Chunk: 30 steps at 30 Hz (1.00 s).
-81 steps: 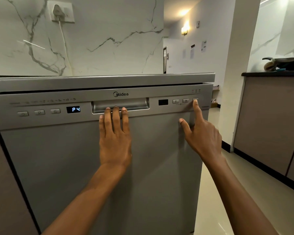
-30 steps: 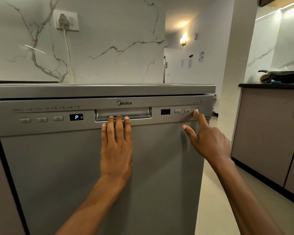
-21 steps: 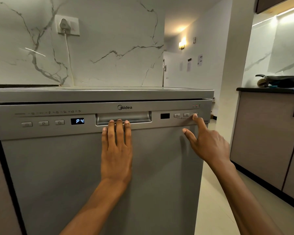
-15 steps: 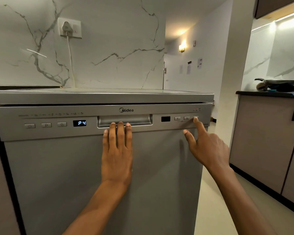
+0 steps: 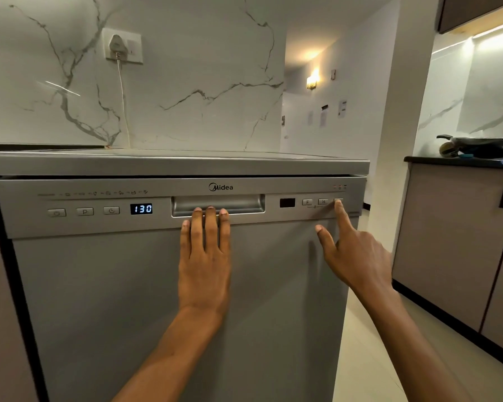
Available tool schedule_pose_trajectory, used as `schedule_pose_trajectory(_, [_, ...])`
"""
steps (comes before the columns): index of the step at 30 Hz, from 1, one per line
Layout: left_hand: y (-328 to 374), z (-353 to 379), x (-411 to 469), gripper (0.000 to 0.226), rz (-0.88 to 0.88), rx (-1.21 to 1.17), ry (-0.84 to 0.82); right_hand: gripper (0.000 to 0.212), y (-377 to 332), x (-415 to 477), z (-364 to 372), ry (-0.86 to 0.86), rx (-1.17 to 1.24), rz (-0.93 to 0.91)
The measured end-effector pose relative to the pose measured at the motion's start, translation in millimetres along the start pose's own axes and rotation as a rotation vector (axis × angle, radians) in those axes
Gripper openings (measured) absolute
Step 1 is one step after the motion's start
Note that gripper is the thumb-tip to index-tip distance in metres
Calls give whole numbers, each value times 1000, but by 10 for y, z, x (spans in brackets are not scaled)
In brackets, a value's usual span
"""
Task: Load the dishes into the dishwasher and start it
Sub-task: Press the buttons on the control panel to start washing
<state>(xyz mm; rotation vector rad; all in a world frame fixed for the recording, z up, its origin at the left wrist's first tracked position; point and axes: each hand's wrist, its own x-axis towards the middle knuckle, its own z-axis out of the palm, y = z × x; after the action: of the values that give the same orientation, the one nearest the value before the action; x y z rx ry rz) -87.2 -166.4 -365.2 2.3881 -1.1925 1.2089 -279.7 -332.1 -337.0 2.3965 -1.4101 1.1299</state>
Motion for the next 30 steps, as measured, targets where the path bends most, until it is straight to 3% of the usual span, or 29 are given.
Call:
schedule_pose_trajectory(11, [-12,46,6,113,1,-13,30,77,-3,-39,138,40,45,-5])
schedule_pose_trajectory(17, [-29,41,-5,134,-1,-24,0,74,-179,-135,133,34,47,-12])
schedule_pose_trajectory(24, [-74,40,-11,143,11,-53,-16,74,-386,-294,224,23,93,-74])
schedule_pose_trajectory(30, [-102,-3,-40,134,27,-77,-31,73,-558,-467,154,15,70,-120])
